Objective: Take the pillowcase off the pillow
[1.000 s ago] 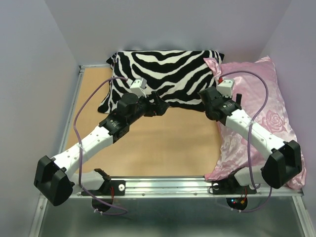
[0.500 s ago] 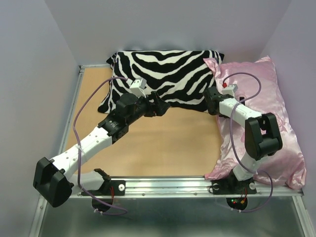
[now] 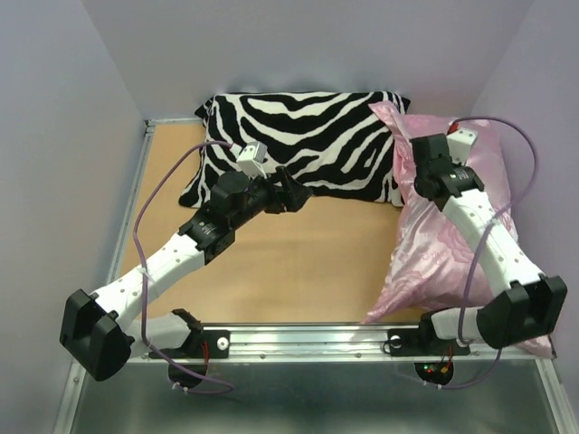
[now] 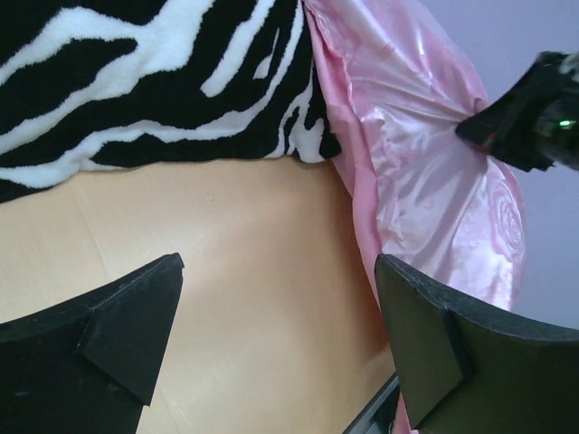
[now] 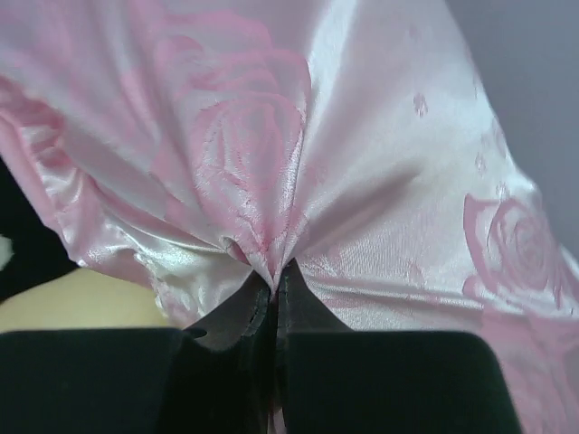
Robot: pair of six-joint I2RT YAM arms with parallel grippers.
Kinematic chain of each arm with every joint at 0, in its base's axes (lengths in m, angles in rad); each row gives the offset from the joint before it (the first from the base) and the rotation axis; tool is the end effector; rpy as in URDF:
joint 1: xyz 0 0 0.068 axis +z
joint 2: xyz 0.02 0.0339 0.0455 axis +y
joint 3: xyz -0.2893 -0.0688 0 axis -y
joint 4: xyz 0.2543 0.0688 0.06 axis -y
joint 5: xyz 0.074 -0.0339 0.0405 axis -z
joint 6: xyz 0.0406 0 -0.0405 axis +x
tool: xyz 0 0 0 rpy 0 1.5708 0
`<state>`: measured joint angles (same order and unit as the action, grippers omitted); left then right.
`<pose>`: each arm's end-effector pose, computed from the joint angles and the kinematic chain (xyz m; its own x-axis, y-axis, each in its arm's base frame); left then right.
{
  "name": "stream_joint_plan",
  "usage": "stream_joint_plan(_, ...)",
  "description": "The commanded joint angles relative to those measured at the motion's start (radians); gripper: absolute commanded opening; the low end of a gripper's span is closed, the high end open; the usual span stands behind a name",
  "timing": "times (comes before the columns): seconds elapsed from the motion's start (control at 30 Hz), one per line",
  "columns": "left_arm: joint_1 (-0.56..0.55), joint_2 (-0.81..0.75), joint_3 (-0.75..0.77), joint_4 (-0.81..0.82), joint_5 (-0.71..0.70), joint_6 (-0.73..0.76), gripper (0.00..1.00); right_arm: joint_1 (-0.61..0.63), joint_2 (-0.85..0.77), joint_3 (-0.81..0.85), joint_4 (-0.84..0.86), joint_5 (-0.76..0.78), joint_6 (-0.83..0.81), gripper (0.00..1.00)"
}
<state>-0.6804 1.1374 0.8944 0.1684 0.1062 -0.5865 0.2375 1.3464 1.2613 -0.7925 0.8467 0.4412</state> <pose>0.2101 -0.1756 0.3646 -0.4399 -0.3519 -0.8262 0.5574 0.6143 -0.5585 0.2779 0.0360 0.3561 -0.5439 0.1594 -0.8239 0.5990 0.7613 -0.2482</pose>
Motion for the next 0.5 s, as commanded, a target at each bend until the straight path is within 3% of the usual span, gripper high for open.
stream_joint_plan(0.0, -0.002, 0.019, 0.023, 0.1, 0.035, -0.013, 0.98, 0.011, -0.145, 0.202, 0.055, -0.098, -0.032, 0.01)
stream_joint_plan(0.17, -0.016, 0.022, 0.018, 0.166, 0.069, -0.006, 0.99, 0.011, -0.254, 0.243, 0.108, -0.337, -0.084, 0.01)
stream_joint_plan(0.47, -0.045, 0.048, 0.072, 0.214, 0.092, 0.04, 0.99, 0.011, -0.314, 0.394, 0.165, -0.73, -0.11, 0.01)
